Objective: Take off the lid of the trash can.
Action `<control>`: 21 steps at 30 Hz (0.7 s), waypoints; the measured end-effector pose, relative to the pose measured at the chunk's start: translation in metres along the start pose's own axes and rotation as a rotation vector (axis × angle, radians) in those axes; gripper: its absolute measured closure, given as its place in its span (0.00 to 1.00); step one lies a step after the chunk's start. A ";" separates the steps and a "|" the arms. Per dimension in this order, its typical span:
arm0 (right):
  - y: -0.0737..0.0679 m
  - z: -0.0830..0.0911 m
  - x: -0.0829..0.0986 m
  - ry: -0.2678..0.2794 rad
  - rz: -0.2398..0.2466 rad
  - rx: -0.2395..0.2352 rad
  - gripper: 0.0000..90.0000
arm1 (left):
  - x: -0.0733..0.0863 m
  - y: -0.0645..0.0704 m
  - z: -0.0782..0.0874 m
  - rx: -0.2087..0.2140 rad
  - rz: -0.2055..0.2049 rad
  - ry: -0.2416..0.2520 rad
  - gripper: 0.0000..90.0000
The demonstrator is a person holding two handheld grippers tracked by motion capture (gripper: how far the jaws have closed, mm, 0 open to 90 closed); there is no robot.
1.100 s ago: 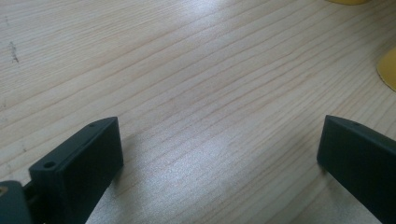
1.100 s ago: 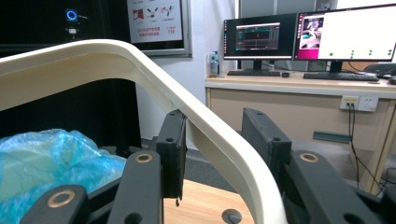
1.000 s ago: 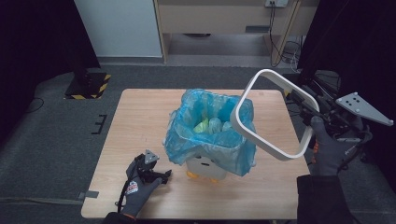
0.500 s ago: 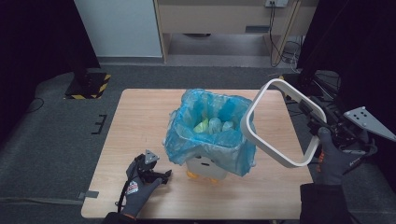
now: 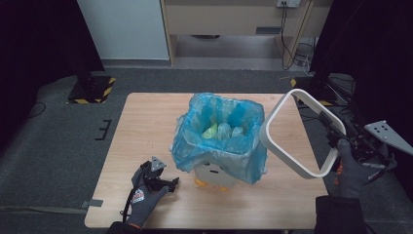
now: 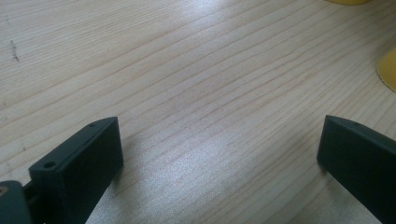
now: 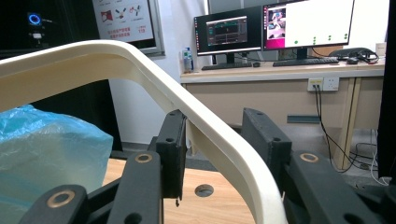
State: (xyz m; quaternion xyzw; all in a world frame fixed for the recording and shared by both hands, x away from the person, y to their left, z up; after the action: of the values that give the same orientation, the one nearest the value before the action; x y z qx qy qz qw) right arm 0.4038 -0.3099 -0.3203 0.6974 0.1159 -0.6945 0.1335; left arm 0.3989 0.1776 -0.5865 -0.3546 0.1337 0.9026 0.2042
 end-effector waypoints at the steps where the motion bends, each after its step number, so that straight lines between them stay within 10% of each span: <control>1: 0.000 0.000 0.000 0.000 0.000 0.000 0.68 | 0.000 0.000 0.000 0.000 0.000 0.000 0.00; 21: 0.018 0.007 0.019 -0.032 0.004 0.067 0.68 | 0.001 0.002 0.001 0.004 -0.003 -0.003 0.00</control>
State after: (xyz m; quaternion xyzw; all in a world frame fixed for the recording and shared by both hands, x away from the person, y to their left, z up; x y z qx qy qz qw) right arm 0.4036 -0.3302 -0.3390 0.6904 0.0890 -0.7089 0.1132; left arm 0.3966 0.1761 -0.5864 -0.3529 0.1345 0.9027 0.2062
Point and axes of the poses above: each handheld gripper's, and its own axes: z roughly backward along the jaws, x roughly out of its underside, y roughly to its right, the point moved 7 cm from there along -z, roughly forward along the jaws, and after that the axes turned 8 degrees about z, right-handed, at the moved point
